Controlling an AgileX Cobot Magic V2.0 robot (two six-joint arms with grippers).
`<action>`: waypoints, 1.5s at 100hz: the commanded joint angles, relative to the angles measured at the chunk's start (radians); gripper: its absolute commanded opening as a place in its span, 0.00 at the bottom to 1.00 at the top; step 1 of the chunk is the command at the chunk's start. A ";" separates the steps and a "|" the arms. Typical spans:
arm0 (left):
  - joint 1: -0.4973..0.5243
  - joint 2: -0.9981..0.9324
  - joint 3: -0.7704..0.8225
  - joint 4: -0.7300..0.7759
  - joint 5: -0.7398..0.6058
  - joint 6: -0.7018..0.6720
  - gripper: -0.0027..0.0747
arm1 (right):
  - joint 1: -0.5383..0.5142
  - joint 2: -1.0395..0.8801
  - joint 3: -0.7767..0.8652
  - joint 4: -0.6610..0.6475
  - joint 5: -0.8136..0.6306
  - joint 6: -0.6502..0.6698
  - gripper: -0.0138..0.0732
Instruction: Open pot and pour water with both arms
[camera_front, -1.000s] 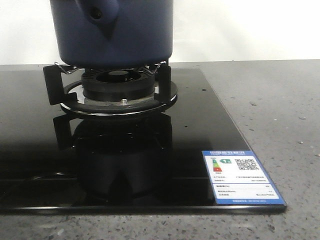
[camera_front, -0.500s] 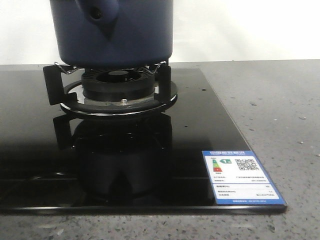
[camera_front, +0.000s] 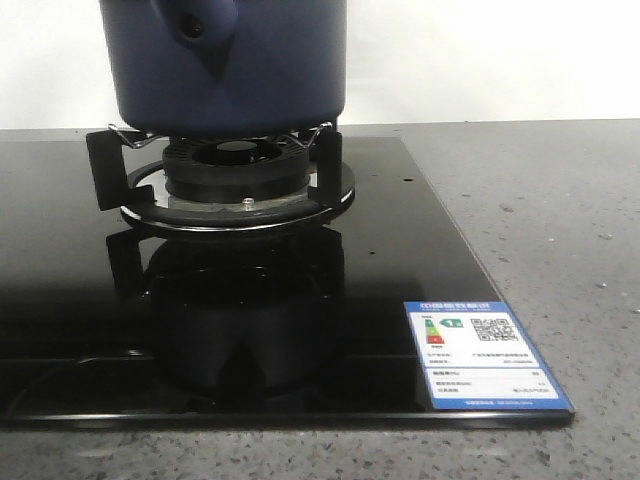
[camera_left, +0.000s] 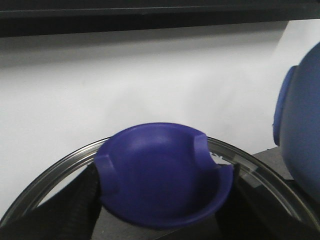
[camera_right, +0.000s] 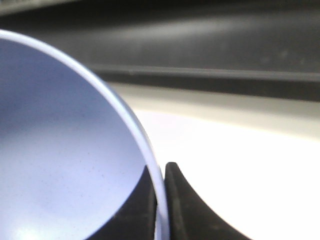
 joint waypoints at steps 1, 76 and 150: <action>0.002 -0.025 -0.037 -0.070 0.053 -0.012 0.55 | -0.022 -0.096 -0.114 0.037 0.177 -0.014 0.09; -0.087 -0.025 -0.039 -0.138 0.188 0.003 0.55 | -0.573 -0.142 -0.257 0.071 1.526 0.015 0.09; -0.087 -0.025 -0.039 -0.141 0.188 0.003 0.55 | -0.596 -0.142 0.085 0.075 1.282 0.000 0.09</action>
